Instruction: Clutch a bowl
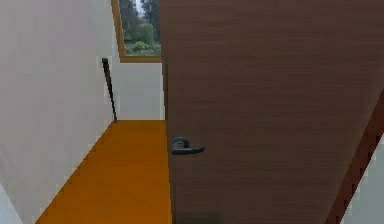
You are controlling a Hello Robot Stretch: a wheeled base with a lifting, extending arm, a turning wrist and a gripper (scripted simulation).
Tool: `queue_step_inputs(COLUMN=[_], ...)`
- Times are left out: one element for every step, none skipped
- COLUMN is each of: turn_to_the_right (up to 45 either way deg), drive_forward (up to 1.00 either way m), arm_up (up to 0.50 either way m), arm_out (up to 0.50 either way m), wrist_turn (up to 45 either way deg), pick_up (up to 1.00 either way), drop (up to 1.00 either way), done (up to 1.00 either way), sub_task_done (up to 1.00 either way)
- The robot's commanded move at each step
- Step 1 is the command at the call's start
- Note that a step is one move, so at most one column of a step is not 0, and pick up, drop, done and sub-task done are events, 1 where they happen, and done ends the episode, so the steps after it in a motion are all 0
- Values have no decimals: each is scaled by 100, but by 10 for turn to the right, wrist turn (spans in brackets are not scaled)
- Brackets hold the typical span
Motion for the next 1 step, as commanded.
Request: queue_step_inputs(turn_to_the_right=[0], drive_forward=[0], arm_up=[0], arm_out=[0], wrist_turn=[450], pick_up=[0], drop=[0], done=[0], sub_task_done=[0])
